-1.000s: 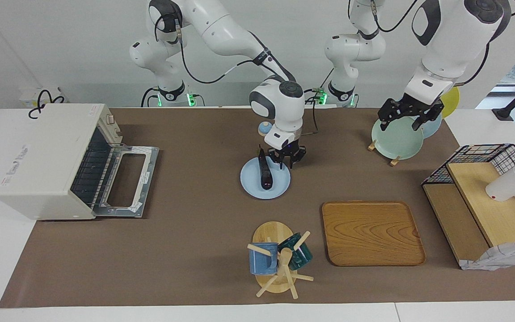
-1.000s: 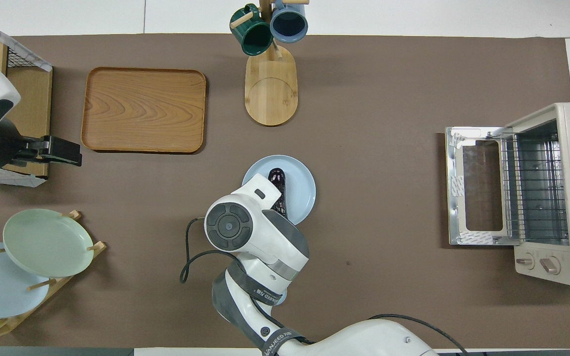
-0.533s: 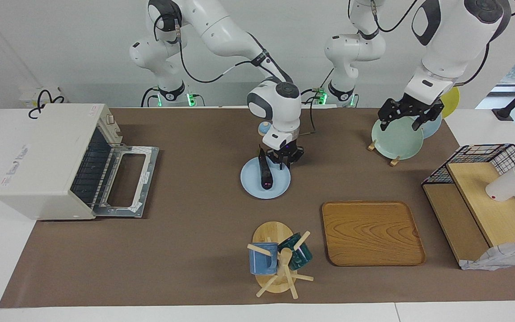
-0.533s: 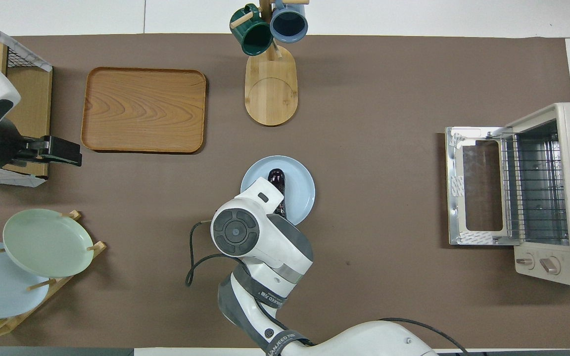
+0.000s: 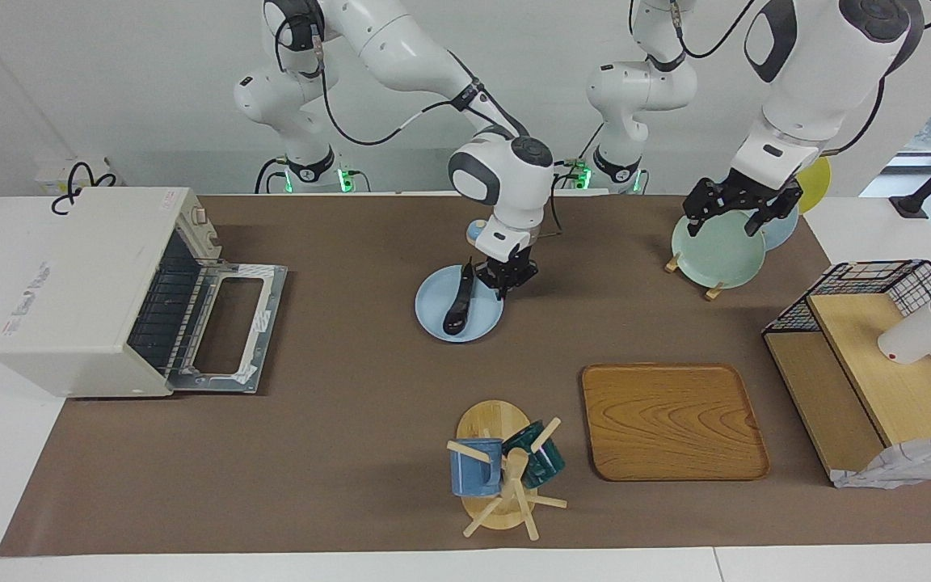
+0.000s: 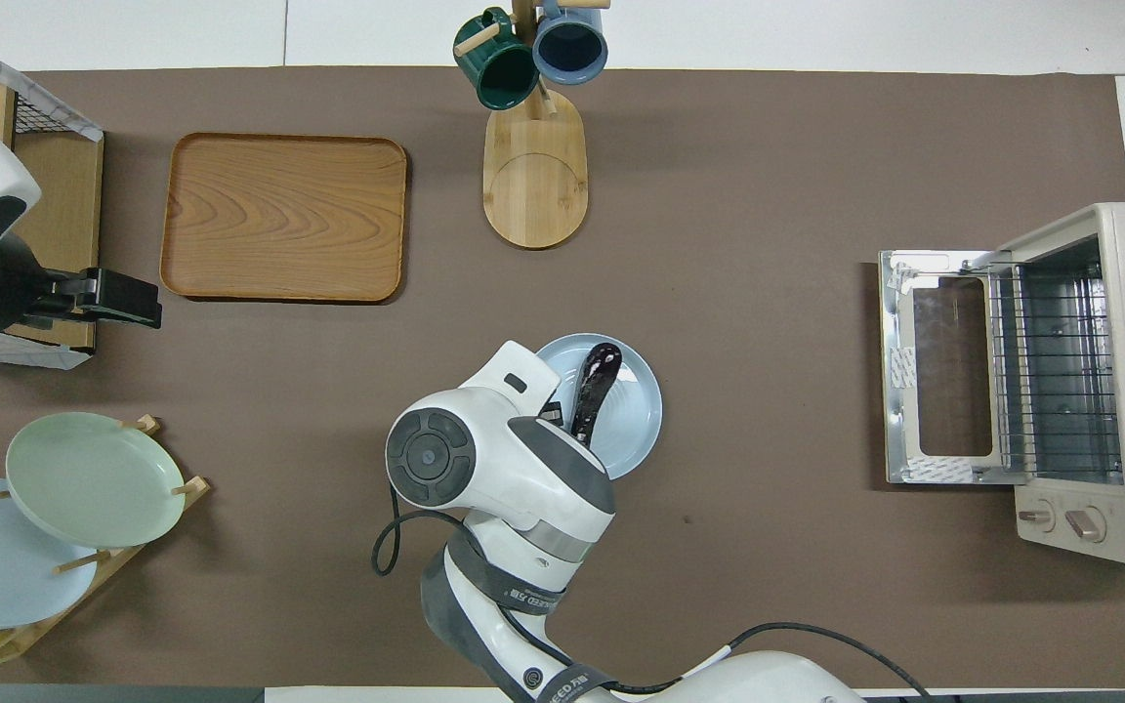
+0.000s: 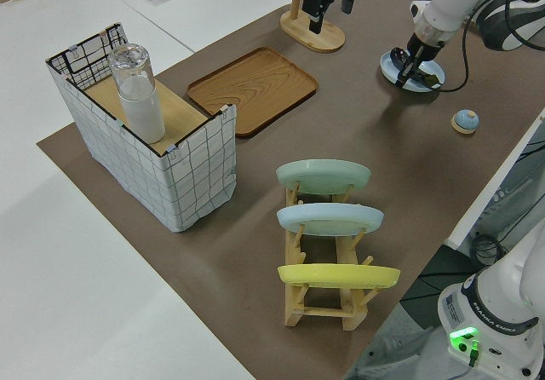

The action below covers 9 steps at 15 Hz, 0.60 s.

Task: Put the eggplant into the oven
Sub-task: 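Carry the eggplant with the right gripper into the open oven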

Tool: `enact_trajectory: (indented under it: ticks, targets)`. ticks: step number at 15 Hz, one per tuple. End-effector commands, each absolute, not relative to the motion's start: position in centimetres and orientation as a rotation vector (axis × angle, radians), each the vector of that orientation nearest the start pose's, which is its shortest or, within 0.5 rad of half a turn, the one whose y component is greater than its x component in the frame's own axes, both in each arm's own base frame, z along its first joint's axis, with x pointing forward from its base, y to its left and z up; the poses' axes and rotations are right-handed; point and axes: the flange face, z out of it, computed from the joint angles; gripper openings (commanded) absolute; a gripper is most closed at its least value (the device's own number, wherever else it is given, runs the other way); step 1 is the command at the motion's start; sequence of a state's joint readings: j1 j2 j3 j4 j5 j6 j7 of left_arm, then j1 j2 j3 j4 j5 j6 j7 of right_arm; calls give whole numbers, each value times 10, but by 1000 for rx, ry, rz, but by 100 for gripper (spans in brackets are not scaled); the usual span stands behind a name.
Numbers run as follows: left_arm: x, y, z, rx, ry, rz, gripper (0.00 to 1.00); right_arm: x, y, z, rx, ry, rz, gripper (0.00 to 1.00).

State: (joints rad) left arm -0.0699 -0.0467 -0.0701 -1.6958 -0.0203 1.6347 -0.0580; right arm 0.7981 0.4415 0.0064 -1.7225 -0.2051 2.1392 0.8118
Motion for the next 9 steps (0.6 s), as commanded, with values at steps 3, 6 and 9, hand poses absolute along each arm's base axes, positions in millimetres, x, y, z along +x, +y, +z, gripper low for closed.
enact_trajectory:
  ticks: [3, 6, 9]
  targets:
    - [536, -76, 600, -3136, 115, 19, 100, 497, 405, 377, -3348, -46, -157, 0]
    - [536, -76, 600, -3136, 115, 19, 100, 513, 325, 401, -3366, -12, -139, 0]
    - [536, -76, 600, -3136, 115, 19, 100, 520, 226, 413, -3380, -72, -67, 0]
